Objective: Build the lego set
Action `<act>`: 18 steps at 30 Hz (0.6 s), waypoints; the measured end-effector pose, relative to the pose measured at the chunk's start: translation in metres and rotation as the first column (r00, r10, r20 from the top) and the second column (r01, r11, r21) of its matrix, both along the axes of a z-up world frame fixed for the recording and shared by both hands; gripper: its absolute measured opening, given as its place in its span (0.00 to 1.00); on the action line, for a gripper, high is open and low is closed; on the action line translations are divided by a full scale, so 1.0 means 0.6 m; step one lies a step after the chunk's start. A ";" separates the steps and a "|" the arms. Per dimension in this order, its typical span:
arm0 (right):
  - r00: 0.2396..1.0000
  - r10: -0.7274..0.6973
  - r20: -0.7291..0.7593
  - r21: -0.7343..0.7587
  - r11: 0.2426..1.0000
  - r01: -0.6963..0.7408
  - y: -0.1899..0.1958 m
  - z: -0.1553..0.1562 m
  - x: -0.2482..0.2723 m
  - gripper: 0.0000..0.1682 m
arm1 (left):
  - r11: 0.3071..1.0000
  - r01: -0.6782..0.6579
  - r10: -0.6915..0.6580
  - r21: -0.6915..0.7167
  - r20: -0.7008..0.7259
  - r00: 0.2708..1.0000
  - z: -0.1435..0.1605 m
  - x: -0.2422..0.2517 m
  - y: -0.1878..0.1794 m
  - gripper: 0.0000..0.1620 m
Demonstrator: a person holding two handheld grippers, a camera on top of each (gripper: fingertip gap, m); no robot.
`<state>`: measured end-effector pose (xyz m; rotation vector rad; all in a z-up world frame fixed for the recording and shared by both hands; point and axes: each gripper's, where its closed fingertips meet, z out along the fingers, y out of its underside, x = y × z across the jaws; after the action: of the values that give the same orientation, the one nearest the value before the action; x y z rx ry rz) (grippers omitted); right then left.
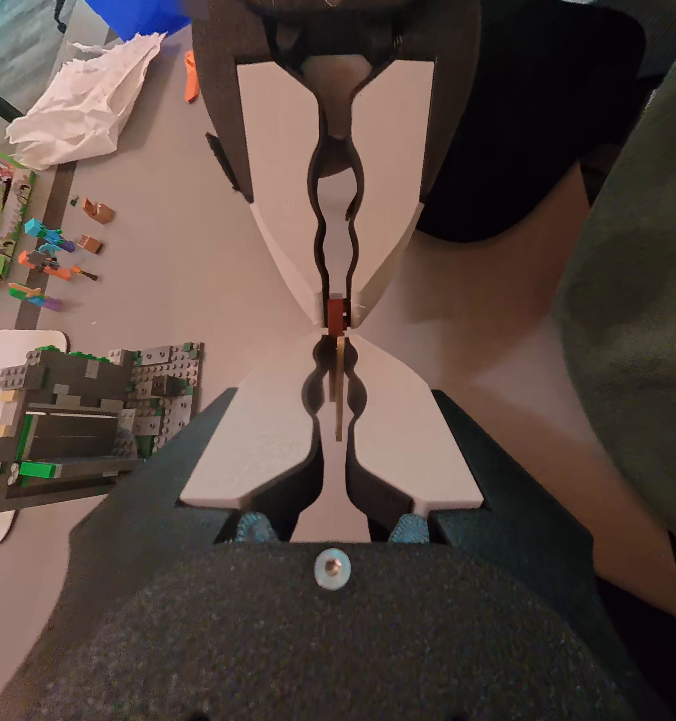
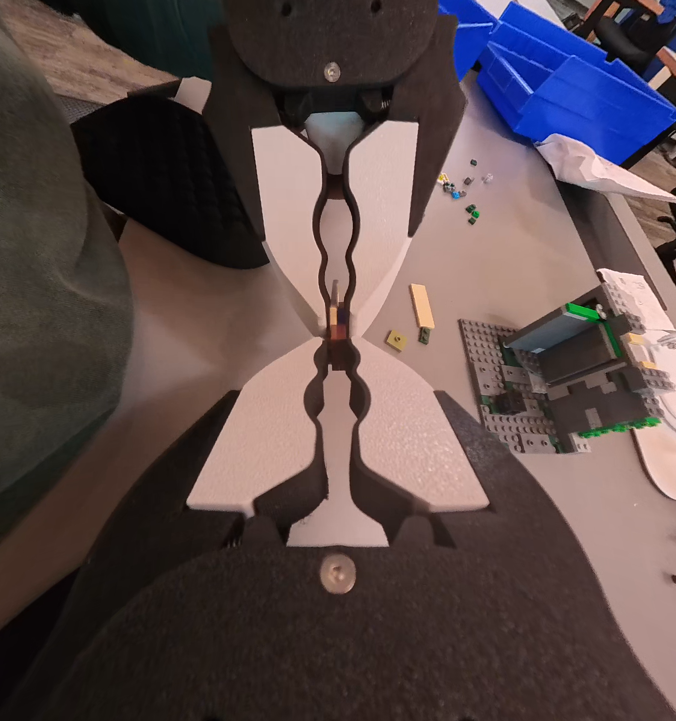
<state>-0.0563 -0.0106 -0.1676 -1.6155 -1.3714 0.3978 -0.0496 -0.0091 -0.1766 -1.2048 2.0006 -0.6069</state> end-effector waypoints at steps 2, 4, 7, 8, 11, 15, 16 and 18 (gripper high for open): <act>1.000 0.003 0.007 0.005 1.000 -0.003 -0.002 -0.003 -0.001 0.05 | 1.000 0.000 0.000 0.012 -0.009 1.000 -0.003 -0.001 0.000 0.04; 1.000 0.000 0.009 0.015 1.000 0.000 -0.002 -0.004 -0.002 0.05 | 1.000 -0.005 0.005 0.005 -0.014 1.000 -0.005 -0.002 -0.001 0.04; 1.000 -0.001 0.019 0.038 0.999 0.001 -0.003 -0.005 -0.002 0.05 | 1.000 -0.014 0.014 0.010 -0.006 1.000 -0.006 -0.002 -0.001 0.04; 1.000 -0.001 0.020 0.039 0.999 0.001 -0.003 -0.006 -0.002 0.05 | 1.000 -0.017 0.017 0.008 -0.008 1.000 -0.007 -0.002 -0.001 0.04; 1.000 -0.002 0.015 0.041 0.999 0.001 -0.005 -0.006 -0.002 0.05 | 1.000 -0.016 0.016 0.006 -0.011 1.000 -0.008 -0.003 -0.003 0.04; 1.000 -0.014 -0.009 0.030 0.999 0.015 -0.001 -0.005 0.000 0.05 | 1.000 -0.026 0.026 -0.011 0.014 1.000 -0.006 0.000 -0.002 0.04; 1.000 -0.017 -0.015 0.029 0.999 0.018 0.001 -0.006 0.000 0.05 | 1.000 -0.025 0.025 0.009 0.007 1.000 -0.007 0.000 0.000 0.04; 0.999 -0.018 -0.042 -0.003 1.000 0.018 0.002 -0.007 0.000 0.05 | 0.999 -0.007 0.007 0.052 -0.001 1.000 -0.009 -0.001 0.001 0.05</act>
<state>-0.0565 -0.0096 -0.1720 -1.6116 -1.3240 0.4202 -0.0503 -0.0086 -0.1819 -1.1808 2.0001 -0.5471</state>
